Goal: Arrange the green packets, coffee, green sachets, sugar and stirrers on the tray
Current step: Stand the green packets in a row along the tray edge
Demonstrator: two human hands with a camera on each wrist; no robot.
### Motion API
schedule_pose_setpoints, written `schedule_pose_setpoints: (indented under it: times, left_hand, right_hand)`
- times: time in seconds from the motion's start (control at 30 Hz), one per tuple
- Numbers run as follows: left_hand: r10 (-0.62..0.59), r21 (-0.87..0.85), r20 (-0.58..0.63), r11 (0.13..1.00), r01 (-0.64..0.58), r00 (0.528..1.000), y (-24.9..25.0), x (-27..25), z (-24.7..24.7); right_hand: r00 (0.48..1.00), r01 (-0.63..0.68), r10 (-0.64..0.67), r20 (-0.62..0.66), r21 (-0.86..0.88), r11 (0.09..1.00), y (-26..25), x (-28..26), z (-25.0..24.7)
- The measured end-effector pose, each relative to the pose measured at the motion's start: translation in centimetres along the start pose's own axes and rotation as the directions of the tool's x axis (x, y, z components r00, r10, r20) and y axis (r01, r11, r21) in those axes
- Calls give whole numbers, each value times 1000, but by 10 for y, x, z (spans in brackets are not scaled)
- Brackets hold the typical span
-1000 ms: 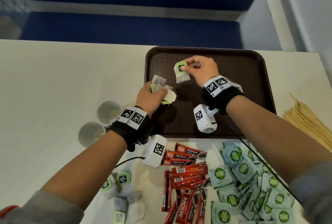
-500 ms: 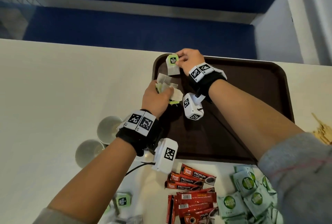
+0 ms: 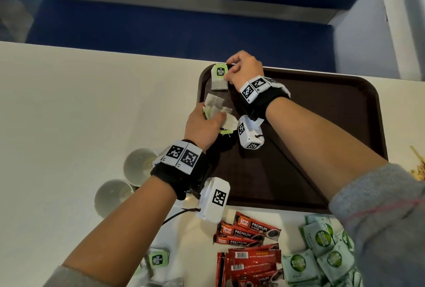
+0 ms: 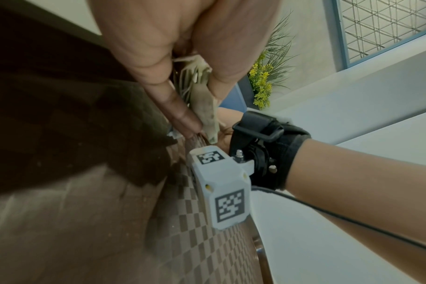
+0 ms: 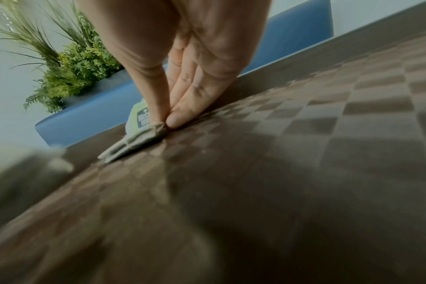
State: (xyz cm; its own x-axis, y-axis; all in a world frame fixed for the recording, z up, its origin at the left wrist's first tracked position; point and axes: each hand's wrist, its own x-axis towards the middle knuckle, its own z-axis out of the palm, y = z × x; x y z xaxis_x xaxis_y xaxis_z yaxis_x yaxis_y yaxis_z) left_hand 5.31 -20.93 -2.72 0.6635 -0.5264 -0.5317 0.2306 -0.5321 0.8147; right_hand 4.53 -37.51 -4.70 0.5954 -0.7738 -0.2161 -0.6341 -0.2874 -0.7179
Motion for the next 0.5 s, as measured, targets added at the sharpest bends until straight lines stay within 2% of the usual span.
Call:
schedule_pose_setpoints:
  times: [0.5]
  left_hand:
    - [16, -8, -6, 1000, -16, 1000, 2, -3, -6]
  right_hand:
    - [999, 34, -34, -40, -2, 999, -9, 0, 4]
